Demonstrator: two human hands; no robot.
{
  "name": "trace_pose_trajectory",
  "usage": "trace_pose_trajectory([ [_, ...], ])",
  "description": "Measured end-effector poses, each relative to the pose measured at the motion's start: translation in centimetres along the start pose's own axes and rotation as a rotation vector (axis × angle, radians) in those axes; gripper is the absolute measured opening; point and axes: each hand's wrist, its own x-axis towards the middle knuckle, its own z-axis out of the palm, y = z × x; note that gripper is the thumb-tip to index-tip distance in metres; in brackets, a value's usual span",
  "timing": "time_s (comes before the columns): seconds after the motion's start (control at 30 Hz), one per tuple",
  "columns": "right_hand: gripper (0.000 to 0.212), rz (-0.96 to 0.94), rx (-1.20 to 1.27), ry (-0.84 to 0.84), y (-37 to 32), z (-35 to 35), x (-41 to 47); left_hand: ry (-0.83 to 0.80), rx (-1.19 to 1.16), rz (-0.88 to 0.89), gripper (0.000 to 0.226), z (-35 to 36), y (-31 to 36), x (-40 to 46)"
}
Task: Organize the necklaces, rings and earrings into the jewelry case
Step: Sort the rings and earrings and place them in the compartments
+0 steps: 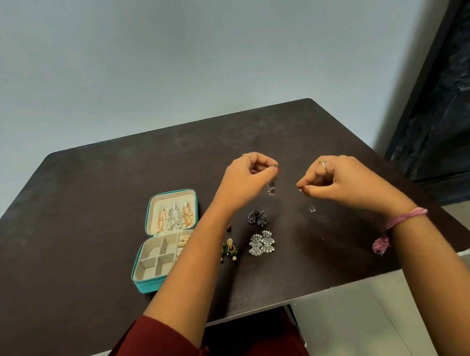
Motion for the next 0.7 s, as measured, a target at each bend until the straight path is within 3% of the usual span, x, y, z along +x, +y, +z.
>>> trace_pose_trajectory([
  [0.13, 0.02, 0.004, 0.095, -0.057, -0.2, -0.2, 0.3, -0.064, -0.056, -0.068, 0.008, 0.5, 0.1, -0.6],
  [0.43, 0.024, -0.056, 0.256, 0.054, -0.8, 1.4, -0.2, -0.101, -0.175, -0.167, 0.008, 1.2, 0.1, -1.7],
  [0.57, 0.022, -0.064, 0.226, 0.102, -1.3, 1.5, -0.3, -0.102, -0.228, -0.181, 0.007, 1.2, -0.1, -2.1],
  [0.7, 0.022, -0.101, 0.138, 0.13, -1.8, 1.6, -0.4, -0.077, -0.252, -0.19, 0.024, 1.4, -0.2, -2.3],
])
